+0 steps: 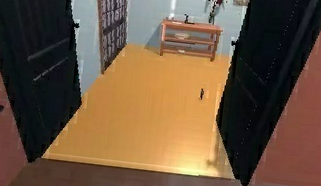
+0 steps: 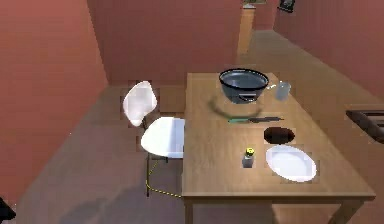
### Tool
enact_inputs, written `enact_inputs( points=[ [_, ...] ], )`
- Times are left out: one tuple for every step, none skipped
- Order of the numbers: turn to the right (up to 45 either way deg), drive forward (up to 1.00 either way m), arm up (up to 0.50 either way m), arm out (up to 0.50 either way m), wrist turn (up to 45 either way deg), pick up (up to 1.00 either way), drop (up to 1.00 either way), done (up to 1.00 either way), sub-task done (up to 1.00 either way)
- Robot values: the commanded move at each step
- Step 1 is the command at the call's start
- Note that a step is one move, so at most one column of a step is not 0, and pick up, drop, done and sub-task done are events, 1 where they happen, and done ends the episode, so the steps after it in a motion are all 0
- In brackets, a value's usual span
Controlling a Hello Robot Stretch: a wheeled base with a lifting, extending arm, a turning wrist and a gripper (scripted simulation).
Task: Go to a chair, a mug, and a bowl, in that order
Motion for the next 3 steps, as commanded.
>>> enact_inputs(
  points=[
    [0.0,1.00,0.00,0.00,0.0,0.00,0.00,0.00,0.00],
    [0.0,1.00,0.00,0.00,0.0,0.00,0.00,0.00,0.00],
    [3.0,0.00,0.00,0.00,0.0,0.00,0.00,0.00,0.00]
  ],
)
